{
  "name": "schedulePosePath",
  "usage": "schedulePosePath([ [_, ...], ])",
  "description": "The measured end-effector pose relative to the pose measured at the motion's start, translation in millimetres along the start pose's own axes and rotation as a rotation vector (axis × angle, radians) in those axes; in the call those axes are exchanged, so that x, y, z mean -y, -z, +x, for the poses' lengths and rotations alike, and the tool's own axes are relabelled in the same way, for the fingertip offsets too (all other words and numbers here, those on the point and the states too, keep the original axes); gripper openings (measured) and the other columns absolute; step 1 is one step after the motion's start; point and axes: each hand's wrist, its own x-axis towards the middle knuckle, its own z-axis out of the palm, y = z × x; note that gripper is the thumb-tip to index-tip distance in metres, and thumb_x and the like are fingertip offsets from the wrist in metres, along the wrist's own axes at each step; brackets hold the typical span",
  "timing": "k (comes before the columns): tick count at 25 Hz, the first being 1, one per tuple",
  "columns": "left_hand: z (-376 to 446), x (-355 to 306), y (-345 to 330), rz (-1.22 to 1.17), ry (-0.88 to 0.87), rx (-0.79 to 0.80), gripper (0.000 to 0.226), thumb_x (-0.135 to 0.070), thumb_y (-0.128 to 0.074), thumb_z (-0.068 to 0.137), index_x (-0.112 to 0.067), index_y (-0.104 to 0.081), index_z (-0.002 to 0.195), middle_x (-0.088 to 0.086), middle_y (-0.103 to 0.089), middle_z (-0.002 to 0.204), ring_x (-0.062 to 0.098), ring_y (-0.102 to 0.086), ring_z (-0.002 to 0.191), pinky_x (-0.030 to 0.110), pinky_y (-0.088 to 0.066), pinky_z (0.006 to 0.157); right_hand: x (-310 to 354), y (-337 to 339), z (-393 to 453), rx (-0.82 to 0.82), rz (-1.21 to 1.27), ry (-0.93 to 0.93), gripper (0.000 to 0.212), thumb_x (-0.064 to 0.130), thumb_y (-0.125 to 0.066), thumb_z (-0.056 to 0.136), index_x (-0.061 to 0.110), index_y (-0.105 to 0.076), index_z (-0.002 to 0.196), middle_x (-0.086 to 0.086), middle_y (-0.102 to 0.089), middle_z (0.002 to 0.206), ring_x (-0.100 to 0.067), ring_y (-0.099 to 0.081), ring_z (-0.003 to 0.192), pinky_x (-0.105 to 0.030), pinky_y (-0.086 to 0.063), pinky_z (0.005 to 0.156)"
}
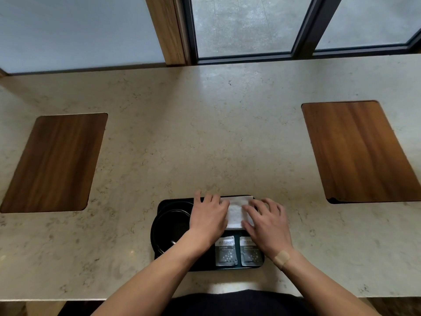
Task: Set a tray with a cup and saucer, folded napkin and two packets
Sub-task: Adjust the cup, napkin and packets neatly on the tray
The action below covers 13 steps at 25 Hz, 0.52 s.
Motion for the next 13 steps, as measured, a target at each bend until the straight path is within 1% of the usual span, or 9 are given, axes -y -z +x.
schedulePosePath([
  [13, 0.0, 3.0, -3.7, 0.001, -0.020, -0.025, 0.036, -0.030, -0.051, 0.091, -0.019, -0.051, 0.125, 0.011, -0.054, 0.126, 0.032, -0.044, 0.123, 0.057, -0.013, 0.111, 1.1, -0.6, 0.0, 0.032, -0.021, 0.018, 0.040, 0.045, -0.074, 0.071, 0.027, -0.064, 0.106, -0.003, -0.063, 0.120, -0.032, -0.056, 0.107, -0.048, -0.044, 0.086],
])
